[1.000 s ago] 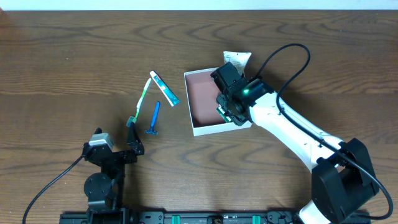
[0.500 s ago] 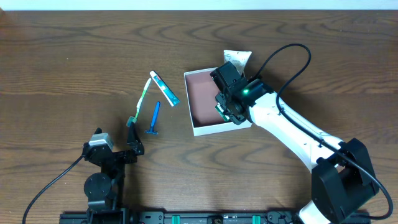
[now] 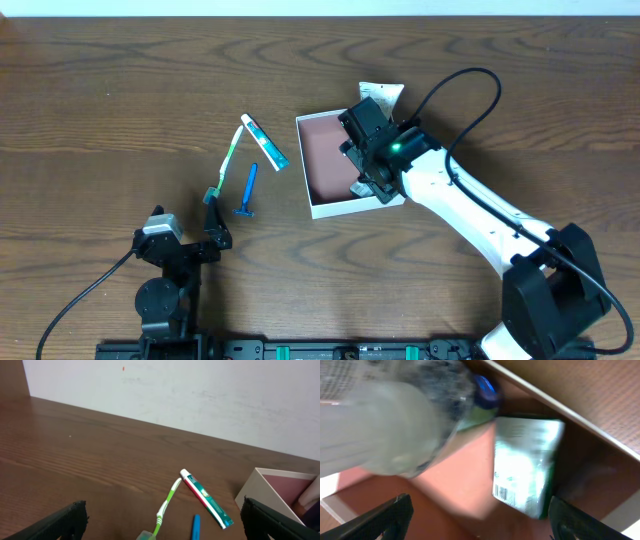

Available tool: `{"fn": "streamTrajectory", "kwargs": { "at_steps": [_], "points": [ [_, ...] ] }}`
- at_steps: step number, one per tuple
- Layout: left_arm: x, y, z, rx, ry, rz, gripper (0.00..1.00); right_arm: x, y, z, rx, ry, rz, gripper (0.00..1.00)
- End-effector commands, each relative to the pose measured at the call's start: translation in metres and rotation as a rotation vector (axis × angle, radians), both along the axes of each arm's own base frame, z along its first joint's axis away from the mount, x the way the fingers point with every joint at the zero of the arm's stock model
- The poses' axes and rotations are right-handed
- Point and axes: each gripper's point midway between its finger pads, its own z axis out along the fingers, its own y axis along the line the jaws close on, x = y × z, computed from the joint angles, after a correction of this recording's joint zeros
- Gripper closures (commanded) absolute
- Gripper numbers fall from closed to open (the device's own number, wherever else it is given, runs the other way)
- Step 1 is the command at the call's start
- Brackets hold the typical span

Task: Pack container
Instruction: 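Lower the packet into the box front and release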

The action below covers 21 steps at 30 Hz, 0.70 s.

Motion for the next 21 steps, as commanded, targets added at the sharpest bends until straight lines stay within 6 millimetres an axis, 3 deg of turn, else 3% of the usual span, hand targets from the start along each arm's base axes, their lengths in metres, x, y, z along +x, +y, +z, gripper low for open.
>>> {"fn": "streamTrajectory", "kwargs": {
  "at_steps": [1,8,13,15,21],
  "points": [
    [-0.001,-0.002,-0.015,-0.001,0.048,-0.009,0.02,0.000,0.009,0.031,0.035,-0.071,0.049,0.12],
    [-0.001,-0.002,-0.015,-0.001,0.048,-0.009,0.02,-0.015,0.026,0.078,0.068,-0.182,0.190,0.12],
    [-0.001,-0.002,-0.015,-0.001,0.048,-0.009,0.02,-0.031,0.009,0.130,0.068,-0.300,0.259,0.10],
    [-0.001,-0.002,-0.015,-0.001,0.048,-0.009,0.02,-0.036,-0.011,0.150,0.028,-0.357,0.246,0.09],
    [-0.001,-0.002,-0.015,-0.001,0.048,-0.009,0.02,-0.050,-0.117,0.201,-0.212,-0.496,0.031,0.01]
  ]
}}
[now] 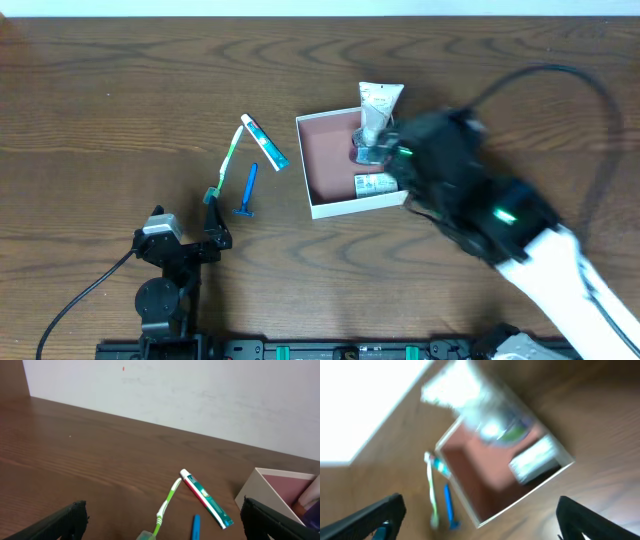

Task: Pack container
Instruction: 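Lower the packet into the box front and release, then raise the right gripper and retract it to the right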

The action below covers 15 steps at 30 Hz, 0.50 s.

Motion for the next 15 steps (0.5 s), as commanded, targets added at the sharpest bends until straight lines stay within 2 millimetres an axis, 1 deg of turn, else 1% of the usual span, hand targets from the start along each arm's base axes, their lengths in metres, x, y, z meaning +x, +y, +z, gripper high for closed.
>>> {"fn": "streamTrajectory", "kwargs": {
  "at_steps": [1,3,6,11,15],
  "points": [
    [-0.001,-0.002,-0.015,-0.001,0.048,-0.009,0.02,0.002,-0.068,0.031,-0.159,-0.127,-0.188,0.01],
    [-0.001,-0.002,-0.015,-0.001,0.048,-0.009,0.02,-0.004,-0.103,0.037,-0.209,-0.135,-0.291,0.01],
    [-0.001,-0.002,-0.015,-0.001,0.048,-0.009,0.02,-0.008,-0.138,0.035,-0.243,-0.105,-0.403,0.01],
    [-0.001,0.000,-0.015,0.002,0.049,0.003,0.02,-0.008,-0.190,0.016,-0.294,-0.002,-0.575,0.01],
    [-0.001,0.000,-0.015,0.004,0.049,0.002,0.02,0.000,-0.219,-0.012,-0.299,0.116,-0.664,0.01]
  ]
}}
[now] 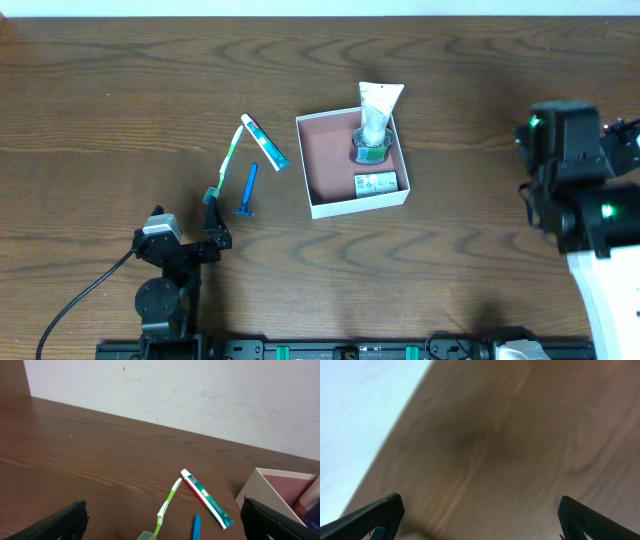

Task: Pack container
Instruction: 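Raise the right gripper and retract it to the right, then move the left gripper down over the green toothbrush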

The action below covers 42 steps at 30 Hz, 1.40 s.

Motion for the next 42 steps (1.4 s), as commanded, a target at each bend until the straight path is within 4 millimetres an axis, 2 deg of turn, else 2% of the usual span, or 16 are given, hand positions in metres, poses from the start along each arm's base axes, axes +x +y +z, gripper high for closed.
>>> {"fn": "streamTrajectory", "kwargs": {
  "at_steps": [1,10,15,21,25,29,34,40,42],
  "points": [
    [-0.001,0.000,-0.015,0.003,0.049,-0.001,0.02,0.006,-0.025,-0.021,-0.002,0.087,-0.078,0.01],
    [-0.001,0.000,-0.015,0.004,0.048,0.000,0.02,0.018,-0.051,-0.082,0.112,0.269,-0.165,0.01],
    [0.000,-0.004,-0.008,-0.001,0.019,-0.020,0.02,0.019,-0.050,-0.103,0.151,0.339,-0.165,0.01],
    [-0.002,-0.024,0.044,0.010,-0.098,-0.141,0.02,0.020,-0.050,-0.112,0.152,0.370,-0.168,0.01],
    [0.000,-0.033,0.075,0.105,-0.034,-0.200,0.02,0.020,-0.050,-0.112,0.152,0.370,-0.167,0.01],
    [0.020,-0.032,0.087,0.122,0.164,-0.223,0.02,0.020,-0.050,-0.112,0.152,0.370,-0.167,0.01],
    [0.062,-0.043,0.097,0.087,0.417,-0.325,0.02,0.020,-0.050,-0.112,0.152,0.370,-0.167,0.01],
    [0.098,-0.046,0.088,0.050,0.764,-0.409,0.02,0.020,-0.050,-0.112,0.152,0.370,-0.167,0.01],
    [0.110,-0.046,0.083,0.031,0.826,-0.416,0.02,0.020,-0.050,-0.112,0.152,0.370,-0.167,0.01]
  ]
}}
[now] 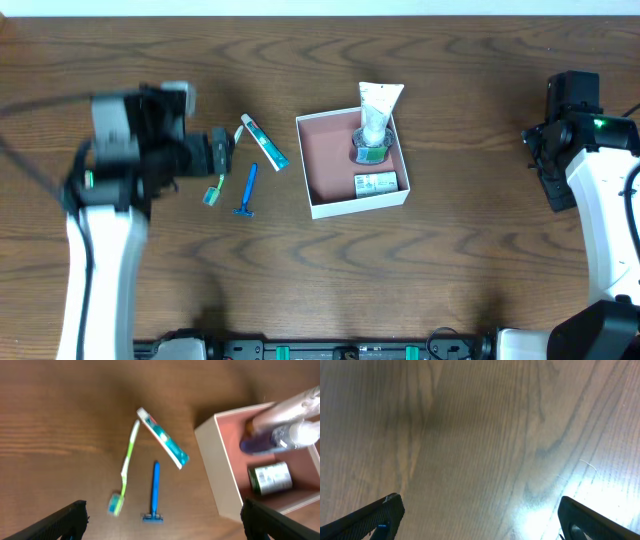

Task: Pack container
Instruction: 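Move the left gripper down over the green toothbrush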

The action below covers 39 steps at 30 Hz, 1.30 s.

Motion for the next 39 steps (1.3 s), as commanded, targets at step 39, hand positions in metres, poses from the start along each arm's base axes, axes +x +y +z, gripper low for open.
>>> {"fn": "streamTrajectory", "kwargs": {
  "at_steps": [39],
  "points": [
    [0.084,0.023,-0.163,0.076,0.369,0.069,0.01,0.001,-0.004,0.001,-0.015,0.005,-0.001,0.01]
  ]
}}
